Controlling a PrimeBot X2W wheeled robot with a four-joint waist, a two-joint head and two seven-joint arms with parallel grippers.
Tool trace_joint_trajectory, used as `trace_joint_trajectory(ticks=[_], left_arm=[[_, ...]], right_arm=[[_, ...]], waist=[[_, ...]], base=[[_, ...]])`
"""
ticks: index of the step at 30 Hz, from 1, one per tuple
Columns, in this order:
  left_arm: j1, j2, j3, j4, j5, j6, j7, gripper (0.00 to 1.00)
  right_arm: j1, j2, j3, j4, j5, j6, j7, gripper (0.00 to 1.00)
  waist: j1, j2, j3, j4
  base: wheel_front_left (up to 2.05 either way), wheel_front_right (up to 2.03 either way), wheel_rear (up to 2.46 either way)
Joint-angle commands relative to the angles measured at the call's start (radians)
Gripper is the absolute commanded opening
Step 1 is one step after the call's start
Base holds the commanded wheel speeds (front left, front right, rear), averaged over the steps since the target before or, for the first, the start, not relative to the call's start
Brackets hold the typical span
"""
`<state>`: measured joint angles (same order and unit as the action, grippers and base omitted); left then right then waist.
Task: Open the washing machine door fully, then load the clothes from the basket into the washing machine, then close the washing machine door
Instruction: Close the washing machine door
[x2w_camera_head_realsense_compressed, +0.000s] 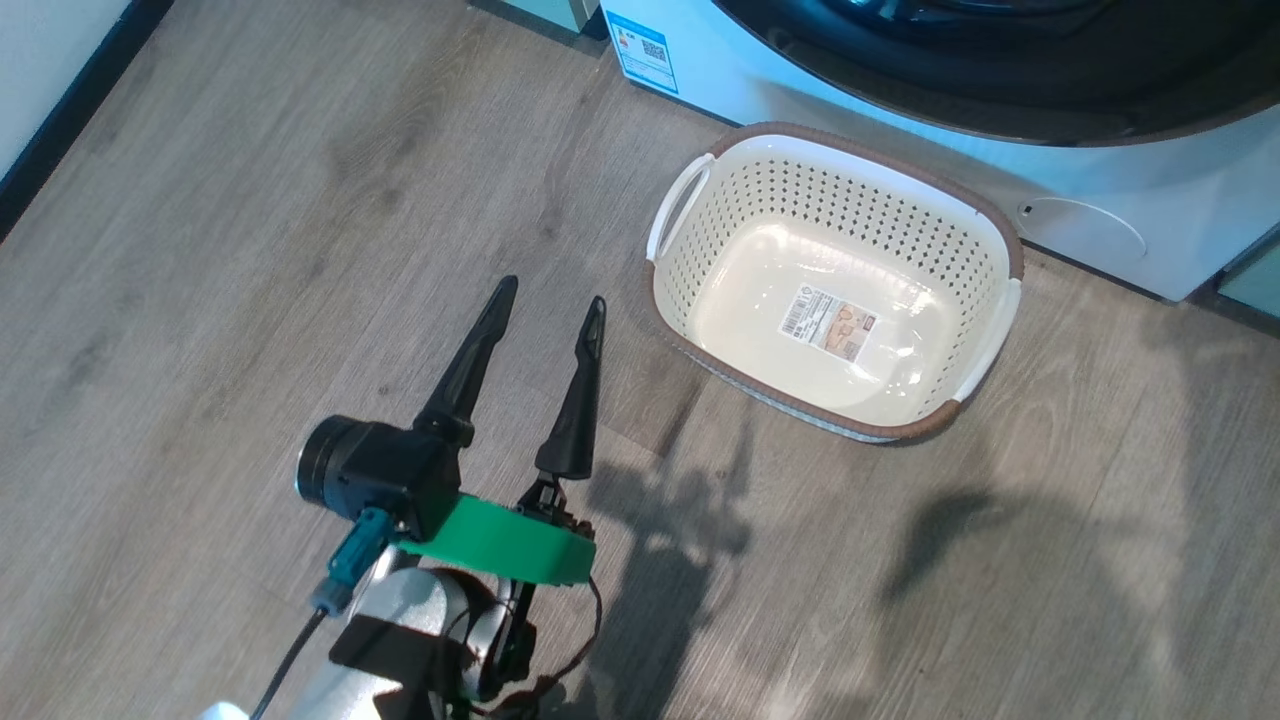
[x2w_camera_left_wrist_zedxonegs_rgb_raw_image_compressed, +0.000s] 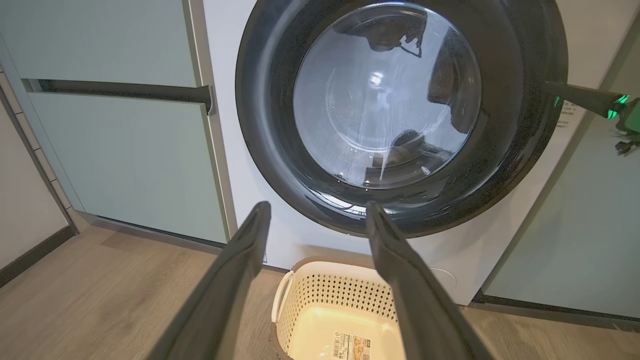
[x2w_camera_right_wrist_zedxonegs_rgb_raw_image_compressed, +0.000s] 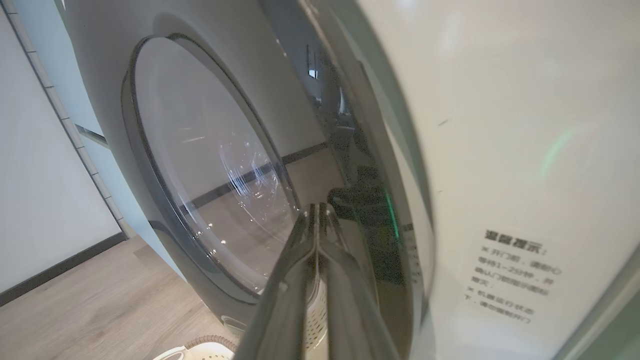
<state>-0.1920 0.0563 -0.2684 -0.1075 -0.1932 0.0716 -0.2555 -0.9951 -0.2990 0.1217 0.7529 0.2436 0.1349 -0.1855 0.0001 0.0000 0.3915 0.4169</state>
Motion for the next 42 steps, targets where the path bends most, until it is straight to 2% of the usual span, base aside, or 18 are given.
trace_joint_trajectory(ticks=[1,13,20,30,40,42], left_arm=[[-0.027,0.007,0.040,-0.024,0.013,-0.010,-0.006,1.00],[-0.032,-0.003,0.053,-0.012,0.023,-0.025,-0.006,1.00],[-0.019,-0.005,0.062,-0.001,0.033,-0.031,-0.006,1.00],[-0.001,0.008,0.088,0.028,0.061,-0.056,-0.006,1.00],[0.038,0.034,0.098,0.069,0.060,-0.074,-0.006,1.00],[0.046,0.039,0.101,0.078,0.056,-0.074,-0.006,1.00]], right_arm=[[-0.051,-0.007,-0.005,-0.007,-0.004,-0.004,-0.009,0.00],[-0.040,0.012,0.047,0.026,0.008,-0.004,-0.045,0.00],[0.068,0.044,0.106,-0.031,0.041,-0.004,-0.064,0.00],[0.291,0.085,0.132,-0.219,0.069,-0.004,-0.075,0.00],[0.606,0.163,0.003,-0.478,0.017,-0.004,-0.076,0.00],[0.651,0.175,-0.022,-0.508,0.003,-0.004,-0.076,0.35]], waist=[[-0.0001,0.0000,0.003,0.001],[-0.0001,0.0000,-0.006,-0.014],[-0.0001,0.0000,-0.042,-0.061],[-0.0001,0.0000,-0.120,-0.183],[-0.0001,0.0000,-0.213,-0.294],[-0.0001,0.0000,-0.226,-0.312]], base=[[0.00,0.00,0.00],[0.00,0.00,0.00],[0.00,0.00,0.00],[0.00,0.00,0.00],[0.00,0.00,0.00],[0.00,0.00,0.00]])
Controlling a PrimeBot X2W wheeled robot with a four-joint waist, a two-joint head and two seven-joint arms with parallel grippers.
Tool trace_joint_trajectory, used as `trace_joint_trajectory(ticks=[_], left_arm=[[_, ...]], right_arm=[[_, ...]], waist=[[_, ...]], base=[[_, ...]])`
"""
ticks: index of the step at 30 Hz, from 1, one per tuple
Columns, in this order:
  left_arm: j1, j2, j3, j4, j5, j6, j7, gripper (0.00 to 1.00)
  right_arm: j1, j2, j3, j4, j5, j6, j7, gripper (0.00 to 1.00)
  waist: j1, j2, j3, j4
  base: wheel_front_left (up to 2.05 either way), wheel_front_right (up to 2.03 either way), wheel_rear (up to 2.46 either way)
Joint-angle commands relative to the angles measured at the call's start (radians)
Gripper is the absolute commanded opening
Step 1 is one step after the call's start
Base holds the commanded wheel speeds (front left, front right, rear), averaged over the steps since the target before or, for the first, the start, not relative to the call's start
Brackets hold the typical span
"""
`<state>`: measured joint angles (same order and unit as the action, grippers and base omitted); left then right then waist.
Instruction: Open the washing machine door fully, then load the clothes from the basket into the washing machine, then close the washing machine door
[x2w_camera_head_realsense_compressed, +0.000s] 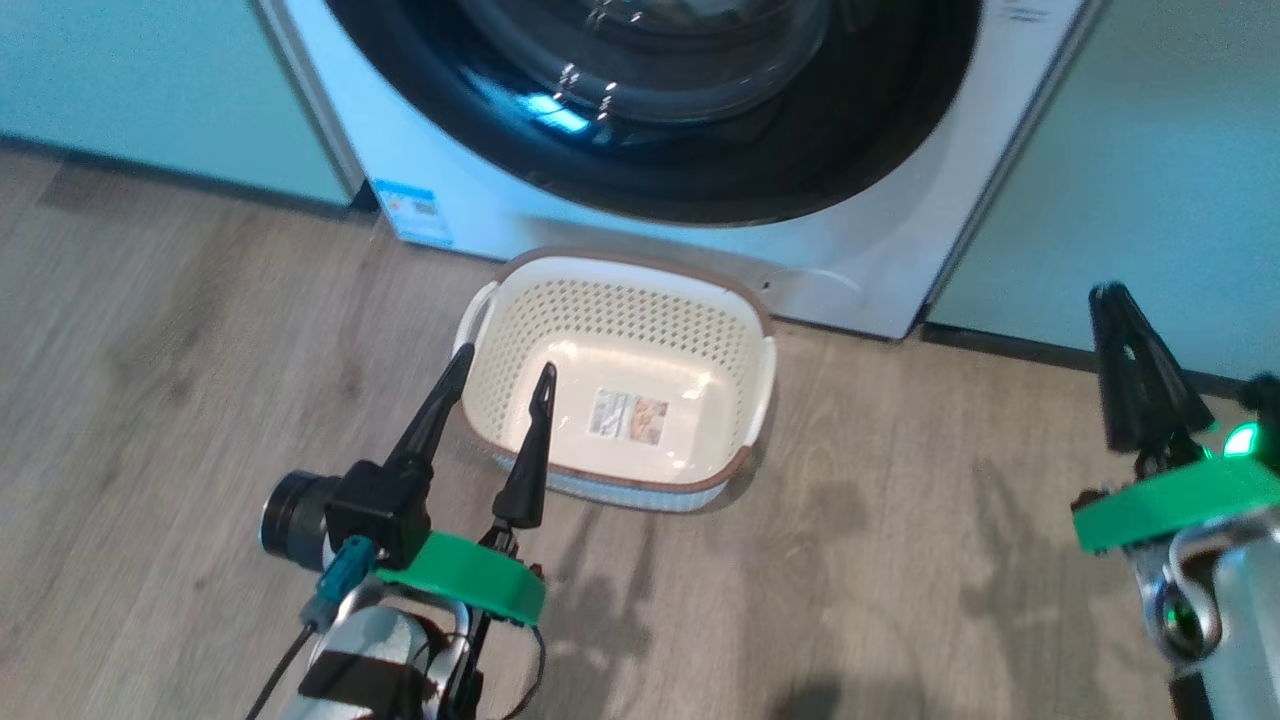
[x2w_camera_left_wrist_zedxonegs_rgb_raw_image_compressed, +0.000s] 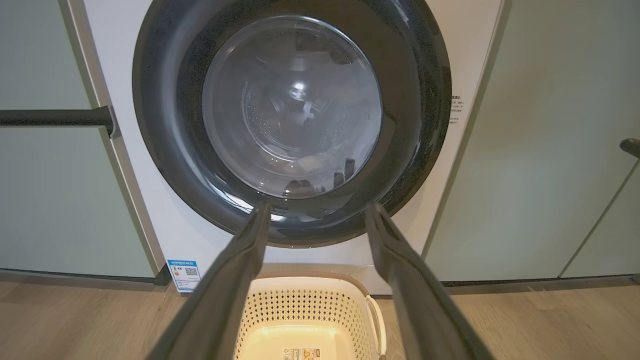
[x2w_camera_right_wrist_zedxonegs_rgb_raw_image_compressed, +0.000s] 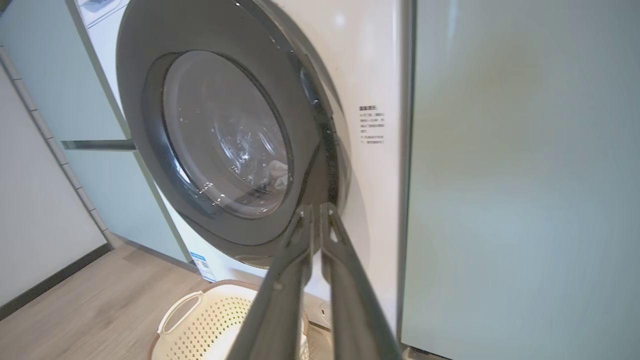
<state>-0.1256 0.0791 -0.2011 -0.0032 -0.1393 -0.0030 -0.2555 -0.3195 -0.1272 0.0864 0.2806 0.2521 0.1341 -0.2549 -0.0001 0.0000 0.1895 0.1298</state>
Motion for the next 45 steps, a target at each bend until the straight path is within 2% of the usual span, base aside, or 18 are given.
trace_joint_trajectory(ticks=[1,3,6,14,27,45], left_arm=[[-0.017,0.018,0.035,-0.024,0.000,0.001,-0.006,1.00],[-0.009,0.021,0.040,-0.019,-0.007,0.002,-0.004,1.00],[0.006,0.027,0.045,-0.014,-0.014,0.005,0.002,1.00],[0.052,0.041,0.059,-0.018,-0.031,0.019,0.026,1.00],[0.092,0.061,0.081,-0.030,-0.050,0.040,0.053,1.00],[0.124,0.075,0.087,-0.052,-0.060,0.071,0.066,1.00]], right_arm=[[-0.004,0.010,0.003,-0.048,-0.010,-0.003,-0.007,0.43],[0.035,0.022,-0.017,-0.067,-0.020,-0.003,-0.007,0.50],[0.089,0.038,-0.037,-0.096,-0.036,-0.003,-0.007,1.00],[0.236,0.067,-0.080,-0.185,-0.064,-0.003,0.004,1.00],[0.396,0.077,-0.147,-0.310,-0.065,-0.003,0.051,1.00],[0.476,0.077,-0.167,-0.376,-0.036,-0.003,0.069,1.00]], waist=[[0.0001,0.0000,-0.030,-0.034],[0.0001,0.0000,-0.043,-0.050],[0.0001,0.0000,-0.063,-0.071],[0.0001,0.0000,-0.112,-0.123],[0.0001,0.0000,-0.136,-0.174],[0.0001,0.0000,-0.158,-0.199]], base=[[0.00,0.00,0.00],[0.00,0.00,0.00],[0.00,0.00,0.00],[0.00,0.00,0.00],[0.00,0.00,0.00],[0.00,0.00,0.00]])
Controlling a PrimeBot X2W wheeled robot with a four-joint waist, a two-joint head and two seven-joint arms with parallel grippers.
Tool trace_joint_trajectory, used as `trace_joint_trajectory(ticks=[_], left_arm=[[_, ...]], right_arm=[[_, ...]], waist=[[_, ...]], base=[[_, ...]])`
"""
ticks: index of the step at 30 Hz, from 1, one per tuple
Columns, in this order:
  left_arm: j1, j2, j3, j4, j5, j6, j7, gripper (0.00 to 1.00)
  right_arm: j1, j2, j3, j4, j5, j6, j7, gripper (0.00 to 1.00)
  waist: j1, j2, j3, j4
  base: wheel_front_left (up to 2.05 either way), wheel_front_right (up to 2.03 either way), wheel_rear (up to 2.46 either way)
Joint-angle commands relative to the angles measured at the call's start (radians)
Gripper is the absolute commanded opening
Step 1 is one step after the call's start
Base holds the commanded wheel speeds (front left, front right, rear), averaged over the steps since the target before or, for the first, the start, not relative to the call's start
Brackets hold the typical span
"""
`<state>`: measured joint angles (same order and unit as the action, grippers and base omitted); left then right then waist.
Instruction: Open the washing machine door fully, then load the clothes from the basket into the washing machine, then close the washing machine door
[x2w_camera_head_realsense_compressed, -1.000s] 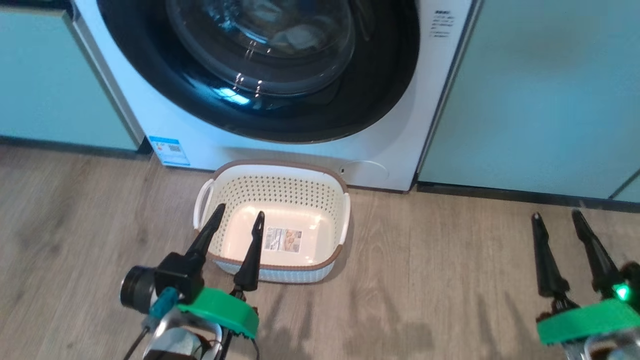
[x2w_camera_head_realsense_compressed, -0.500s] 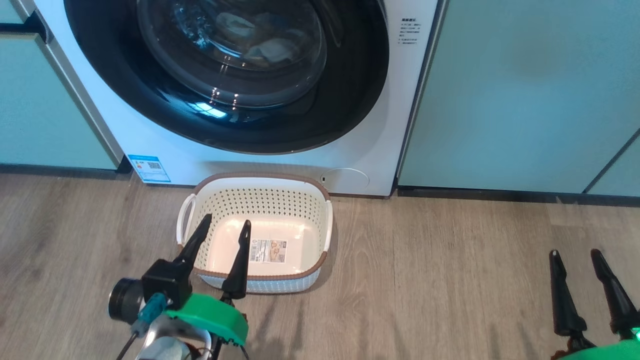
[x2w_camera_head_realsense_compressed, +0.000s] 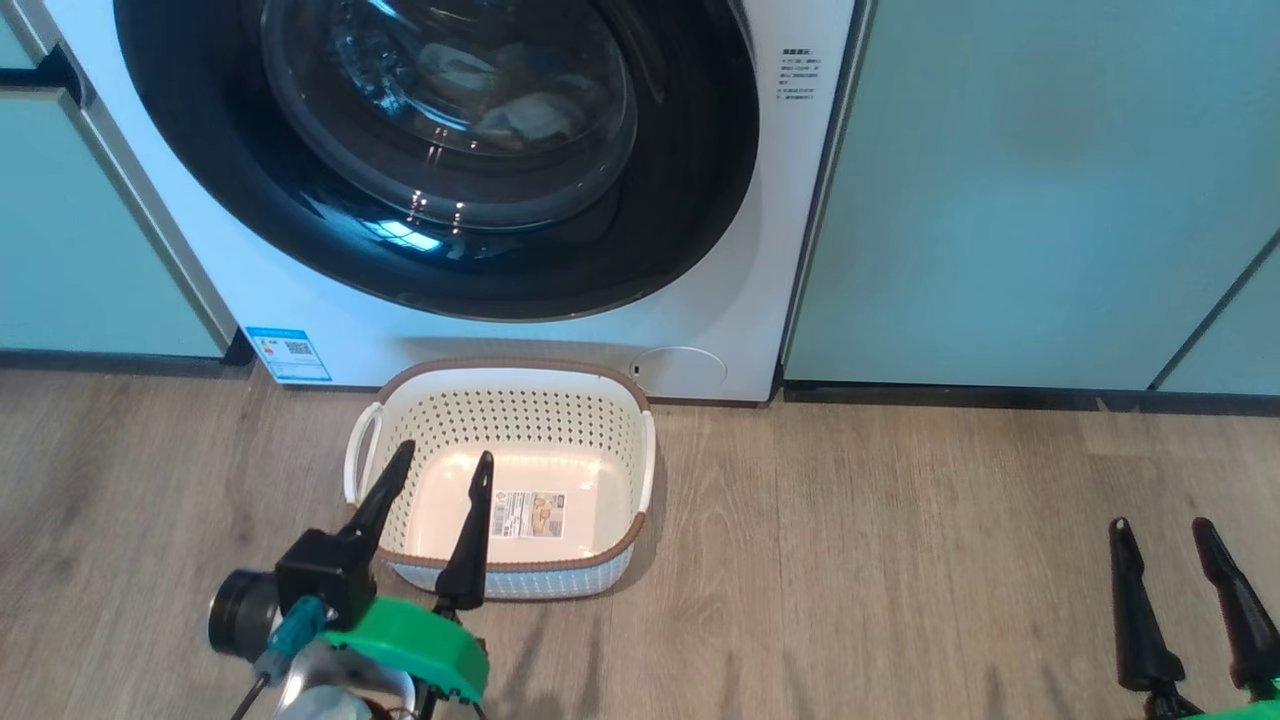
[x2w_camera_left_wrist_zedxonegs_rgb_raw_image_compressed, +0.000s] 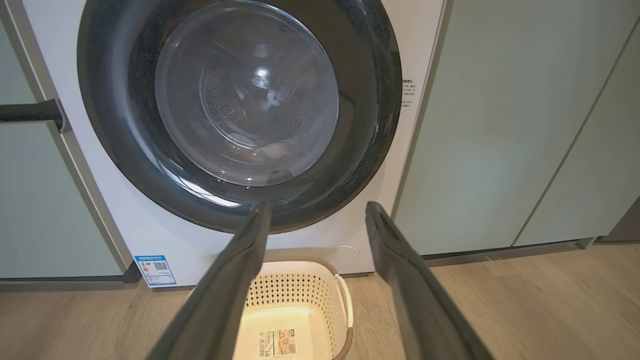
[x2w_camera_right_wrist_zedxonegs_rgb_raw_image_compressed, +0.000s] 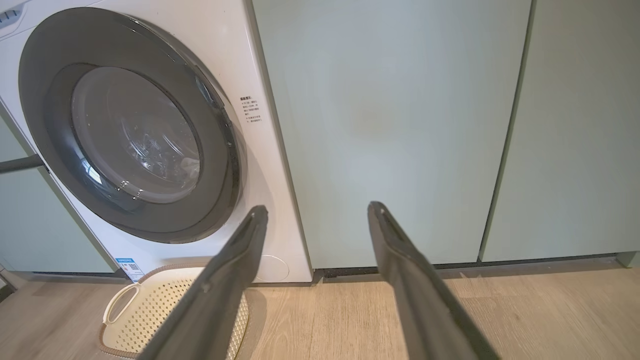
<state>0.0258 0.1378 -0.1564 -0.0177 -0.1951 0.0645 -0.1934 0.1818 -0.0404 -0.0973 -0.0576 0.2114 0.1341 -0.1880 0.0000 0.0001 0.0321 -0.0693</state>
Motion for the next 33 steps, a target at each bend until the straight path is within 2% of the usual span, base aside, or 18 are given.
trace_joint_trajectory(ticks=[1,33], left_arm=[[-0.027,0.017,0.041,-0.038,-0.004,0.004,0.005,1.00],[-0.018,0.021,0.028,-0.041,-0.022,0.036,0.021,1.00]], right_arm=[[-0.026,-0.010,0.017,-0.037,0.005,-0.003,0.003,1.00],[-0.036,-0.010,0.022,-0.019,0.006,-0.003,-0.001,1.00]], waist=[[0.0000,-0.0001,0.000,0.000],[0.0000,-0.0001,0.002,0.015]], base=[[0.00,0.00,0.00],[0.00,0.00,0.00]])
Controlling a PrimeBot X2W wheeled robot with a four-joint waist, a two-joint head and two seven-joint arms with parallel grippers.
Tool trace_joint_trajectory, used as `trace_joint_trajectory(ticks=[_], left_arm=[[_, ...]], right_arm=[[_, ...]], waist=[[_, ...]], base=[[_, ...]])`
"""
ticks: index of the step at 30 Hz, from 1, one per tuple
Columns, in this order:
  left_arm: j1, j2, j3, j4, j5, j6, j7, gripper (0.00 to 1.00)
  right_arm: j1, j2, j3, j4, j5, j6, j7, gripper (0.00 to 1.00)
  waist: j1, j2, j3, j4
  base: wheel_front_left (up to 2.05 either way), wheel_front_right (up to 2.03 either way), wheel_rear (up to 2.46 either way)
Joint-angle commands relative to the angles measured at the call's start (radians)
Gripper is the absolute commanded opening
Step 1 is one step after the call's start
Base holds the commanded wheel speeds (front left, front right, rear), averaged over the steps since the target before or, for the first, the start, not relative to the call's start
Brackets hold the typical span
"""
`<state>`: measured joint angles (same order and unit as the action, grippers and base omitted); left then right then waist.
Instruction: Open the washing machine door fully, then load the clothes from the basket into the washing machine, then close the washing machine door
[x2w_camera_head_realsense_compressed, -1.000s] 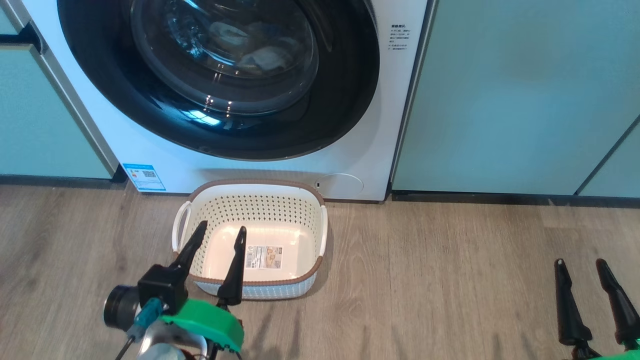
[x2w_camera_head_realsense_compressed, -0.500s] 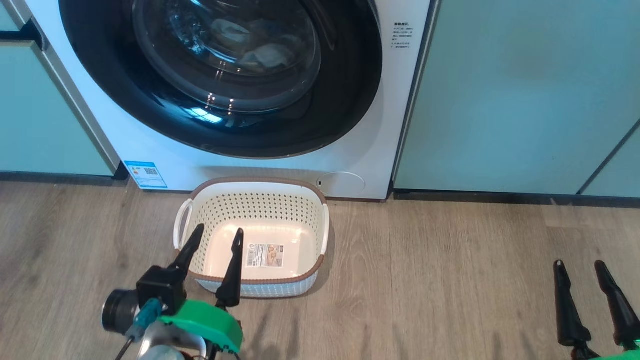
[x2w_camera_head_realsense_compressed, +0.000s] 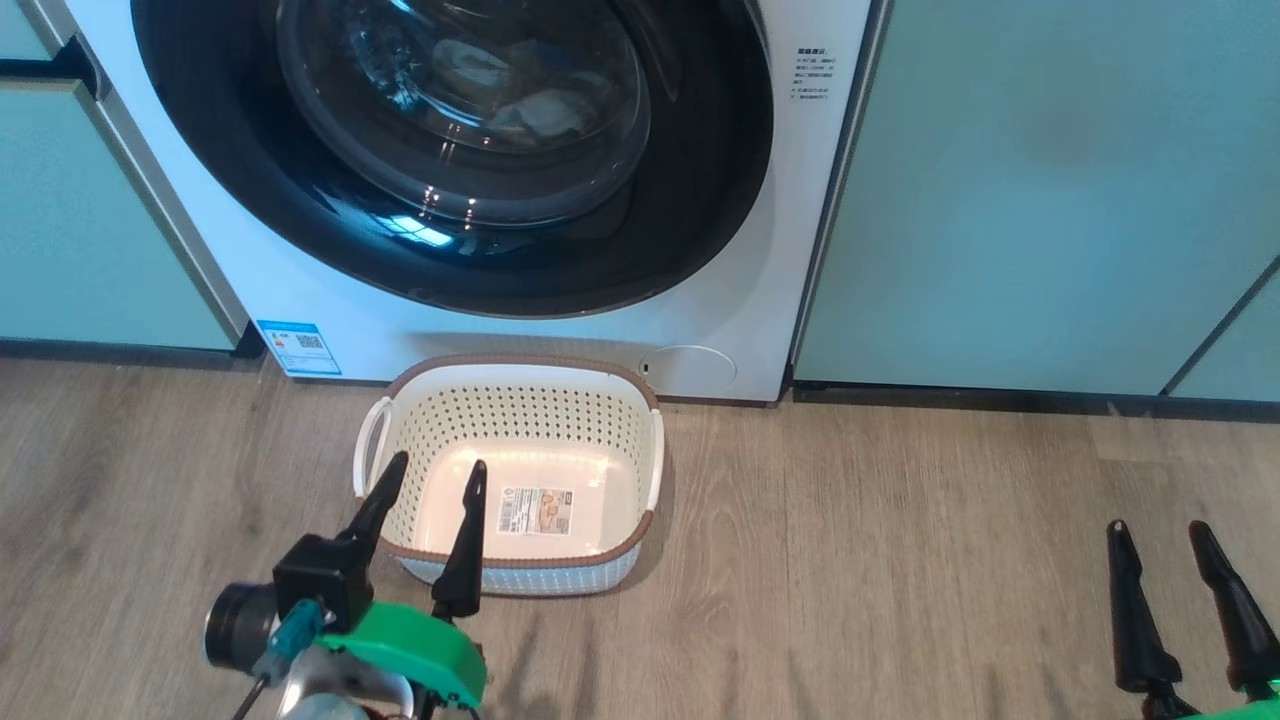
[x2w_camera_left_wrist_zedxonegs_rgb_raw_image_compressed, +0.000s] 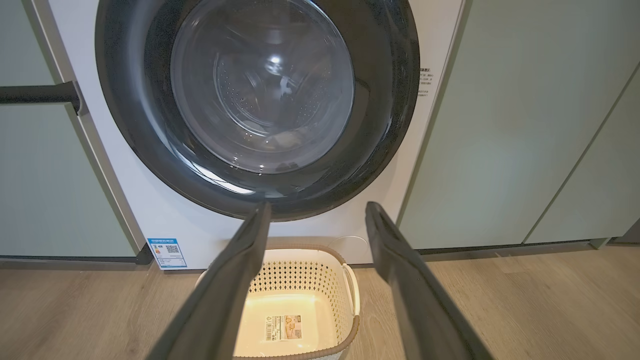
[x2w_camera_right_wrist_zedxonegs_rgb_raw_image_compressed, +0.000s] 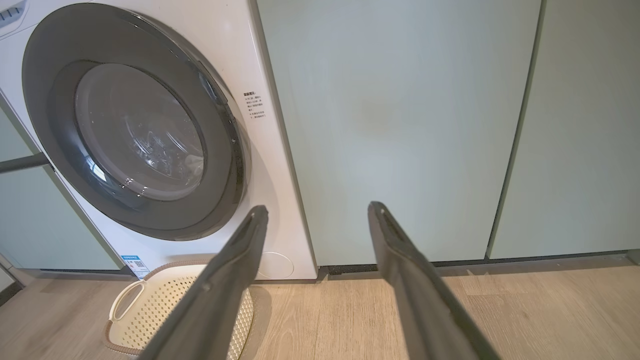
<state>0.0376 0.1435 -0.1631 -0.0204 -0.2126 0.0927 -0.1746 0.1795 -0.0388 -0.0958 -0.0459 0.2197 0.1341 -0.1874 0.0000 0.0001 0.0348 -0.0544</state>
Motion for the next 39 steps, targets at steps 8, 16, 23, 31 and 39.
trace_joint_trajectory(ticks=[8,16,23,31,39], left_arm=[[0.011,-0.009,-0.007,0.047,-0.002,0.007,0.000,0.00],[0.010,-0.011,0.002,0.065,-0.090,-0.005,0.011,0.00],[-0.001,-0.011,0.013,0.080,-0.173,-0.019,0.024,0.00],[-0.011,-0.012,0.024,0.094,-0.255,-0.032,0.036,0.00],[-0.022,-0.014,0.037,0.109,-0.349,-0.047,0.051,0.00]], right_arm=[[0.005,0.005,0.007,0.049,0.002,0.000,0.000,0.00],[-0.010,0.000,0.013,0.072,0.091,0.000,0.012,0.00],[-0.027,-0.006,0.018,0.086,0.174,0.000,0.024,0.00],[-0.043,-0.011,0.022,0.099,0.256,0.000,0.036,0.00],[-0.062,-0.016,0.026,0.113,0.349,-0.001,0.051,0.00]], waist=[[0.0000,-0.0001,-0.002,0.003],[0.0000,-0.0001,-0.004,0.006],[0.0000,-0.0001,-0.005,0.009],[0.0000,-0.0001,-0.007,0.012],[0.0000,-0.0001,-0.009,0.015]], base=[[0.00,0.00,0.00],[0.00,0.00,0.00],[0.00,0.00,0.00],[0.00,0.00,0.00],[0.00,0.00,0.00]])
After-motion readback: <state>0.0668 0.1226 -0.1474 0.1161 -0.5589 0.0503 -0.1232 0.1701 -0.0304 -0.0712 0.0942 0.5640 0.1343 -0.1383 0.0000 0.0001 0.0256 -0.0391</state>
